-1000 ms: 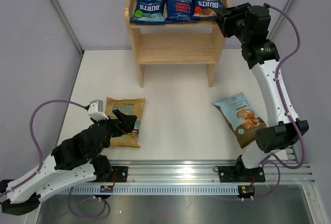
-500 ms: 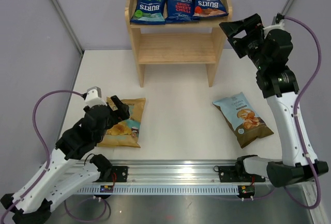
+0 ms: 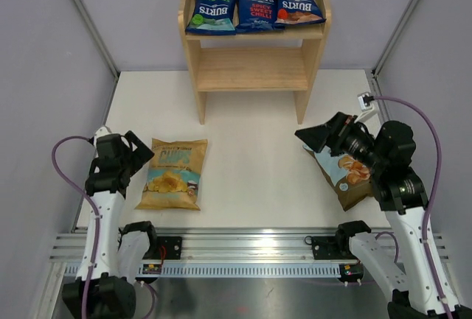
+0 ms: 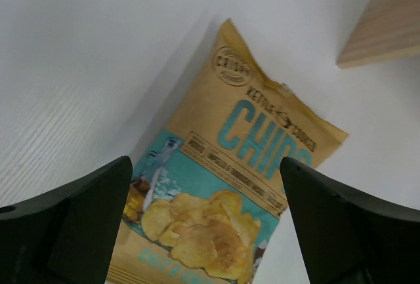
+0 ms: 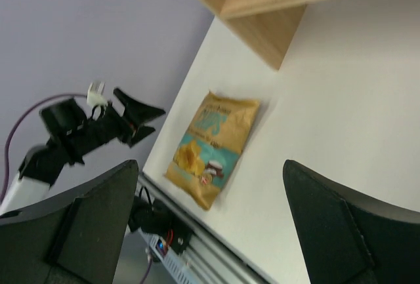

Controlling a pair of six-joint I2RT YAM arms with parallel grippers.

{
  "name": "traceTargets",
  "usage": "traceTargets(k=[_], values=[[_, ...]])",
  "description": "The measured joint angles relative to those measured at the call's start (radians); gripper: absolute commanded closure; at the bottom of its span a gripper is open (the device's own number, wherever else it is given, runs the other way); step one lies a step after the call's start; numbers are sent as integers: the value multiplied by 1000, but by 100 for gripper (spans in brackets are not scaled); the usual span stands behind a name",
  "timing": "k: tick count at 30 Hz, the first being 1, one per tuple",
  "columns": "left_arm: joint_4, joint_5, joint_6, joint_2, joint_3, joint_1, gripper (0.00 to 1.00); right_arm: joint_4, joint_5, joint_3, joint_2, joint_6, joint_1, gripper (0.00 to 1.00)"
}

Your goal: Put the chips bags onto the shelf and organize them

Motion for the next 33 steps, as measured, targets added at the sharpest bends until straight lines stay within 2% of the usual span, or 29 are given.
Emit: traceTargets(k=[4,9,12,17,24,29,33], values=[[8,36,13,51,-38,108,1,-75,-55,-92,-141,-37,0,1],[29,91,50,50,-30,130,1,-119,-124,-105,-256,-92,0,1],[2,140,105,79,32,130,1,-102,-205,-141,-291,-90,0,1],[-35,158,185,212,183,130,1,-68,-335,-232,-345,-39,0,1],[-74,264,264,410,199,130,1,26,-446,-267,-396,36,13,1],[-143,187,302,546,249,71,1,43,-479,-269,-407,58,55,1],[-140,217,331,679,274,35,1,62,-504,-269,-432,64,82,0]])
